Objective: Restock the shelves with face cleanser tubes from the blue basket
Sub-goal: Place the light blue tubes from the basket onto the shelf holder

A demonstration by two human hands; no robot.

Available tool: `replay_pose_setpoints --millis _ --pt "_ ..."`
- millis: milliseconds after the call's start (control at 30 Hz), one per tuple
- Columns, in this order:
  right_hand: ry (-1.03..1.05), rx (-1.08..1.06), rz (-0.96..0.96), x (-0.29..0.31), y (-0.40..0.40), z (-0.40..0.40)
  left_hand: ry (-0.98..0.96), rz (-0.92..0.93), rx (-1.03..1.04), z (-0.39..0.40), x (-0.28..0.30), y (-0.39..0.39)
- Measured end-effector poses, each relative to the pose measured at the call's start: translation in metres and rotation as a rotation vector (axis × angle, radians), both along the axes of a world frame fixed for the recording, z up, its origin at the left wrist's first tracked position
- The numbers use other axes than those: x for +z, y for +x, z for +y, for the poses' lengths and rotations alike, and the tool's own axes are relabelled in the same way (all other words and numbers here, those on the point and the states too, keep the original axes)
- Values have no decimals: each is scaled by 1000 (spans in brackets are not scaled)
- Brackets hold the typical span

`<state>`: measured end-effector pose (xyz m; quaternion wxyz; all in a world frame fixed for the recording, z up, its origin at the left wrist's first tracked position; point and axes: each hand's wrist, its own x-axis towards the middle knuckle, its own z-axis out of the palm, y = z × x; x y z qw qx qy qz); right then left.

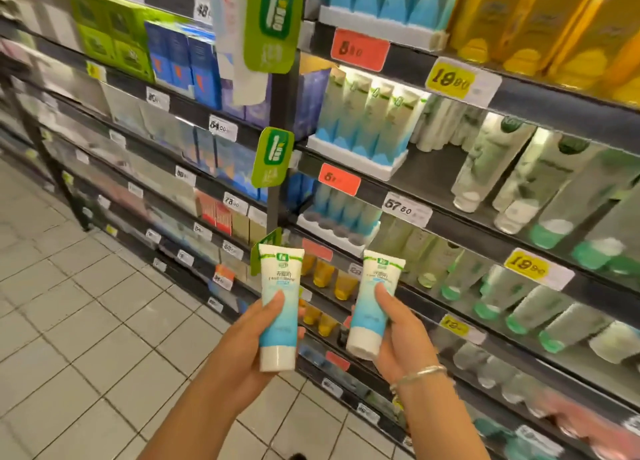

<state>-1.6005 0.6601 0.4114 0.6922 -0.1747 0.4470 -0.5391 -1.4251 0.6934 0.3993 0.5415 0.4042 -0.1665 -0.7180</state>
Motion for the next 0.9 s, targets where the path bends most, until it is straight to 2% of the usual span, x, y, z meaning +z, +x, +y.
replay_pose_setpoints --millis 167,300,400,567,667,767,900 --pt "76 -1 81 -29 14 -48 39 13 37 -21 -15 20" --pt "81 -28 41 -52 18 -96 38 -43 102 -48 -22 34" --pt "14 43 93 -59 23 -140 27 -86 170 -74 -20 37" --pt "-141 183 396 -57 29 -214 -9 -122 245 -114 -18 39" --pt "-181 138 550 -62 34 -233 -13 -128 262 -119 -24 45" --pt "-235 43 524 -70 51 -243 -4 -152 266 -120 -29 59" --pt "-289 -35 589 -73 75 -256 37 -163 283 -124 -33 75"
